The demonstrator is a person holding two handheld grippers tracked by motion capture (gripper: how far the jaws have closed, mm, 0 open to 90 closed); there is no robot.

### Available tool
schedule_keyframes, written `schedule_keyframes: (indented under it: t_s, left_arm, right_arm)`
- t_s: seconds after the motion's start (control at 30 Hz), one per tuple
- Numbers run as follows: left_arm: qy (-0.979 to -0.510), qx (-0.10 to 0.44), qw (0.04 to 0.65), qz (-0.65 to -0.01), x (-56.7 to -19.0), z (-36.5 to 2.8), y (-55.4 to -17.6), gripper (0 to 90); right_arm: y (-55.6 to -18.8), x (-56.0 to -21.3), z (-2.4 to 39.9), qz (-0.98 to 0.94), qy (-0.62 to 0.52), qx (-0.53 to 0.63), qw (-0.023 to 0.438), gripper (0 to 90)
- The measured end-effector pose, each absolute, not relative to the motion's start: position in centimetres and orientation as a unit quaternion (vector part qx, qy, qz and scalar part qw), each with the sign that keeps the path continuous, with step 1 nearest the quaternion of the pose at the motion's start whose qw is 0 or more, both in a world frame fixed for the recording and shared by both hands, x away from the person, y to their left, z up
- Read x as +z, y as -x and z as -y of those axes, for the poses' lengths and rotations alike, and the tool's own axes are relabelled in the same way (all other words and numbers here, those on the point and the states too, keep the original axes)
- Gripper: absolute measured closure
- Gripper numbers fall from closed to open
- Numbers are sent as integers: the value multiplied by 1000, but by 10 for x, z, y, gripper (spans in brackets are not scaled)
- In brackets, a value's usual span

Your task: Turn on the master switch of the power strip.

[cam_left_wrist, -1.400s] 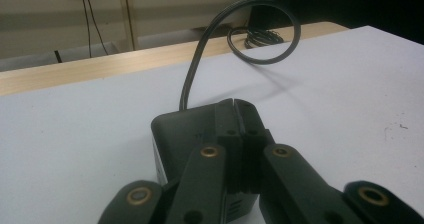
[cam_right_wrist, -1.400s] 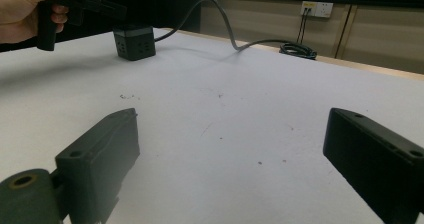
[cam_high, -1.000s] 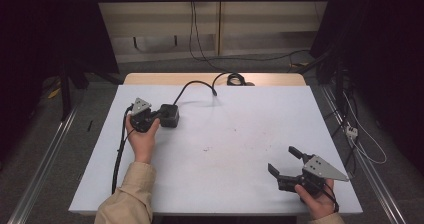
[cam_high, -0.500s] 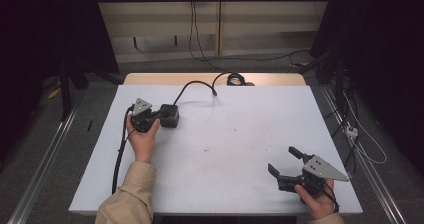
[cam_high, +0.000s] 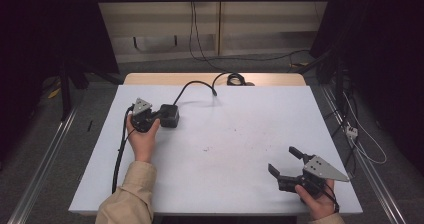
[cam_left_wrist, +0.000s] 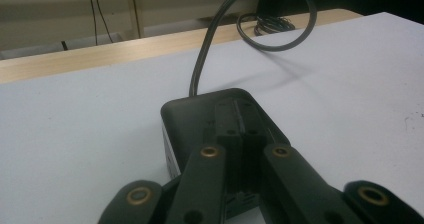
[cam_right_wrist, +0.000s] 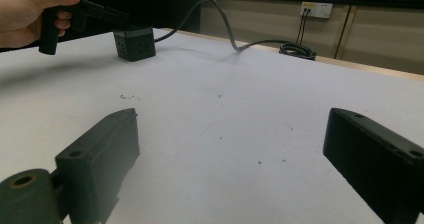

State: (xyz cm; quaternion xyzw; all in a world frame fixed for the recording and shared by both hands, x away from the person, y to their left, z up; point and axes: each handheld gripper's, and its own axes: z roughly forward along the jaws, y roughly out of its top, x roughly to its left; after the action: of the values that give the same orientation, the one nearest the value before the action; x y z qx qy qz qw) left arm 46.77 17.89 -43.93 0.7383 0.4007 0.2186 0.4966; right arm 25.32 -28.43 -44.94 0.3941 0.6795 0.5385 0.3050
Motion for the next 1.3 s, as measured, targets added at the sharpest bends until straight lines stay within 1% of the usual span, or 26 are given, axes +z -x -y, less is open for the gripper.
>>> schedule_keyframes:
  t_s: [0.47, 0.87, 1.03, 1.17, 1.3]
  left_arm:
    - [-741, 223, 491, -399, -439, -178, -467, 900]
    - [-735, 209, 500, -407, -440, -180, -469, 900]
    - [-744, 218, 488, -402, -438, -177, -468, 900]
    - [-741, 212, 490, -407, -438, -178, -469, 900]
    - [-744, 217, 484, -405, -438, -176, -468, 900]
  right_arm:
    - [-253, -449, 284, -680, -394, 538, 305, 71]
    - [-253, -449, 284, -680, -393, 539, 304, 71]
    - [-253, -449, 283, -680, -393, 539, 304, 71]
    - [-253, -449, 283, -679, -393, 540, 305, 72]
    - [-253, -449, 283, -679, -392, 540, 305, 72]
